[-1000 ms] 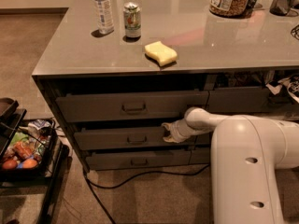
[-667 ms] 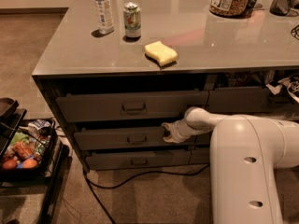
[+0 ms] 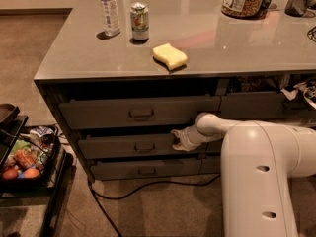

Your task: Open middle drawer

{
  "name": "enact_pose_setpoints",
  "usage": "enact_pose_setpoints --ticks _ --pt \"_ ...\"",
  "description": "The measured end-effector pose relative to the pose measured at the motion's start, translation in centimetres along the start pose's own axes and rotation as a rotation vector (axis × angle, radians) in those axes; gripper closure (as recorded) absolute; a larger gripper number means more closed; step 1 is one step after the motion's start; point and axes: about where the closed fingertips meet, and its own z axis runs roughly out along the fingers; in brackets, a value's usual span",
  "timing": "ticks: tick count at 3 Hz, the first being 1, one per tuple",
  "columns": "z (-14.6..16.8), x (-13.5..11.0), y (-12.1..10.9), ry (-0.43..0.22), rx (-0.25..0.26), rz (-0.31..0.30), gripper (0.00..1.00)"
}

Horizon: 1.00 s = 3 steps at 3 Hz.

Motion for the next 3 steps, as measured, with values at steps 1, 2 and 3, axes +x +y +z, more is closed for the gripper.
enact_pose_setpoints --ticks 1,2,3 --pt "0.04 -0.03 0.09 0.001 -0.011 0.007 0.47" --pt "0.05 -0.03 0.09 0.000 -0.011 0.007 0.43" --pt "0.05 -0.03 0.09 0.000 -0.011 0.007 0.49"
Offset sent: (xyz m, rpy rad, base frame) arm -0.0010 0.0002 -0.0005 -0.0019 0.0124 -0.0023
